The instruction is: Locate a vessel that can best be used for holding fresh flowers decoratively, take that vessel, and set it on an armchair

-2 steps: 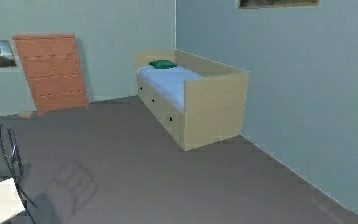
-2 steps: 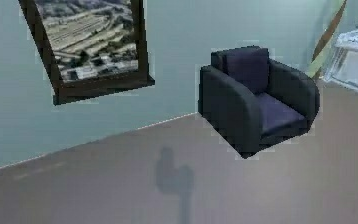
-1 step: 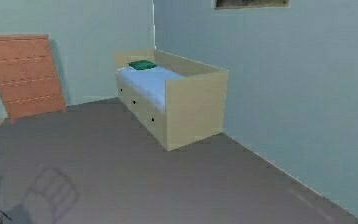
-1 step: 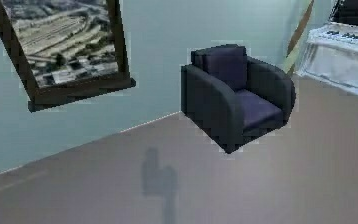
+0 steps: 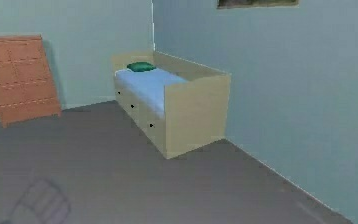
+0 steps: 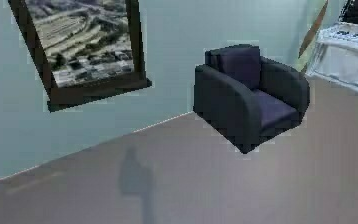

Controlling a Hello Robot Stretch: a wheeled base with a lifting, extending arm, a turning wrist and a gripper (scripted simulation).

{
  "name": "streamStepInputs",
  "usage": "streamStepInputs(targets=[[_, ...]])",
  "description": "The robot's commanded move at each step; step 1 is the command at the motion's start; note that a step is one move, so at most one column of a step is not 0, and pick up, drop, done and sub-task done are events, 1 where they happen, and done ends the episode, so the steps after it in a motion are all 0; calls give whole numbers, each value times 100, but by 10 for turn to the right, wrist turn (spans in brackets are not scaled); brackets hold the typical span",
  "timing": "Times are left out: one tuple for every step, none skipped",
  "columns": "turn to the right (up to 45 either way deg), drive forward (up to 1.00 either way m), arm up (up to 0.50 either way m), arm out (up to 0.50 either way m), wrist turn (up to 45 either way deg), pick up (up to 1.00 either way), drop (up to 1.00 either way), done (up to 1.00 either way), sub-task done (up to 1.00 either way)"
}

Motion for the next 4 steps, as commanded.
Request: streamStepInputs(targets=[[-210, 0, 0, 0, 0, 0, 0, 0, 0], [0, 100, 0, 0, 0, 0, 0, 0, 0], [-30, 0, 0, 0, 0, 0, 0, 0, 0], [0, 50, 0, 0, 0, 0, 0, 0, 0]])
